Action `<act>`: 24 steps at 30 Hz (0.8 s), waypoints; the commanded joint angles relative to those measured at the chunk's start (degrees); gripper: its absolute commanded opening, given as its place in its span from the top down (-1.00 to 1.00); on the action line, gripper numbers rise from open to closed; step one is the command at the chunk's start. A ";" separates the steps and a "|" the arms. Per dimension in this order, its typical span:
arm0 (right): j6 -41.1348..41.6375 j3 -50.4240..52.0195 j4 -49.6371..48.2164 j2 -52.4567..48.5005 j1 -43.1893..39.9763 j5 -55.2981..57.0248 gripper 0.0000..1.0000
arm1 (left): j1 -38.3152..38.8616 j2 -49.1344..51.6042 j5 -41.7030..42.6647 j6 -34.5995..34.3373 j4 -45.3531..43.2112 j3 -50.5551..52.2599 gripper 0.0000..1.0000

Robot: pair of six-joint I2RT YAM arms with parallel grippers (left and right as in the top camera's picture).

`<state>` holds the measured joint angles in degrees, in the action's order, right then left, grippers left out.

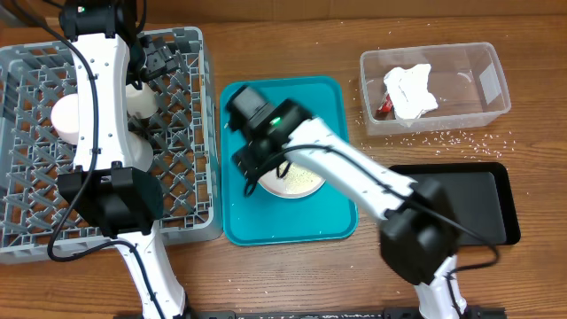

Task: Sort waste into correct bins and load items into the dishwasher
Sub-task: 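Grasp the rim of the white rice plate with the right gripper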

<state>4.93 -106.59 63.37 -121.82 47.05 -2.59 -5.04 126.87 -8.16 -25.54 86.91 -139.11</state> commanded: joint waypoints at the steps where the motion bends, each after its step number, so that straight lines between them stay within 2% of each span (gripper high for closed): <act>1: -0.48 0.13 -1.01 -2.54 1.11 3.58 -0.37 | 0.07 -1.03 0.94 -0.20 0.11 -0.52 -1.00; 4: -0.02 0.13 -2.99 -3.56 2.36 3.41 -0.23 | 0.20 -1.03 0.96 -0.20 0.11 -0.50 -1.00; 9: 5.92 0.15 -5.88 -6.38 2.49 3.41 -0.04 | 0.17 -1.03 1.22 -0.20 0.20 -0.50 -1.00; 16: 12.81 0.13 -7.61 -9.46 2.51 3.41 -0.01 | 0.20 -0.98 1.18 -0.17 1.01 -0.50 -1.00; 24: 15.39 0.13 -7.78 -9.62 2.56 3.39 0.00 | 0.20 -0.98 1.22 -0.20 1.03 -0.50 -1.00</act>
<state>18.22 -106.26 55.59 -131.74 49.21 0.40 -4.97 126.85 -7.51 -25.52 87.72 -139.11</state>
